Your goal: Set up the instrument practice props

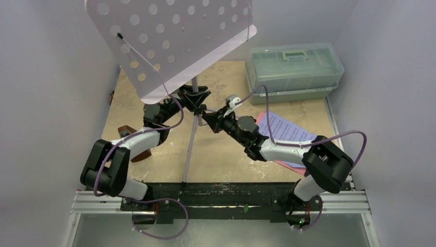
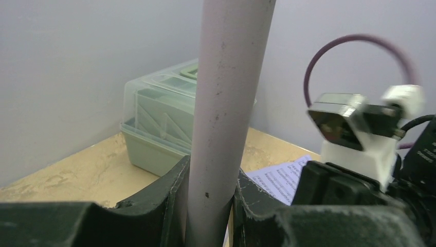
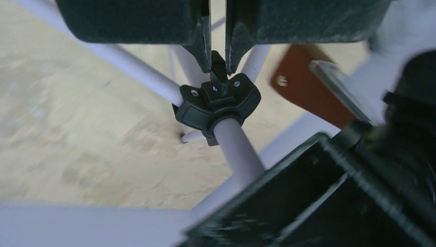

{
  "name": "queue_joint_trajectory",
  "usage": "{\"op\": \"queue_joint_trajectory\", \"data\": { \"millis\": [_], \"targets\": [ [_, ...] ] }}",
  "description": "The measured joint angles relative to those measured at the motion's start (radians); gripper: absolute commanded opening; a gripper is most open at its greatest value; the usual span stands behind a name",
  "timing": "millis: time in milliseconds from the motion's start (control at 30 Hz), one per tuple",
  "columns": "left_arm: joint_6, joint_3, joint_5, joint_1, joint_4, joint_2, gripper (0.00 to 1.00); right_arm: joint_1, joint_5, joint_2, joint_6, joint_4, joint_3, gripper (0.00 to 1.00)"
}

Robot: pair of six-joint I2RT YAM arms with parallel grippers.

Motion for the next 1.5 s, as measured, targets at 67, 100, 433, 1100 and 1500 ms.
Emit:
{"op": "queue_joint_trajectory", "data": {
  "millis": [67, 100, 433, 1100, 1500],
  "targets": [
    [-0.002, 0.0, 0.003, -0.003, 0.001, 0.0, 0.0, -0.025, -0.011, -0.003, 0.256, 0.021, -0.019, 0.0],
    [-0.002, 0.0, 0.005, -0.005, 0.002, 0.0, 0.0, -0.044, -0.027, 0.0, 0.386, 0.042, -0.032, 0.0],
    [-0.009, 0.0, 0.008, -0.014, 0.002, -0.005, 0.0, -0.107, -0.055, 0.012, 1.052, 0.119, -0.084, 0.54],
    [0.001, 0.0, -0.009, -0.021, -0.037, -0.023, 0.0, -0.083, -0.105, -0.284, -0.066, -0.225, -0.065, 0.78],
    [0.005, 0.0, -0.015, -0.024, -0.039, -0.023, 0.0, 0.082, -0.152, -0.269, -1.149, -0.286, -0.065, 0.77]
  ]
}}
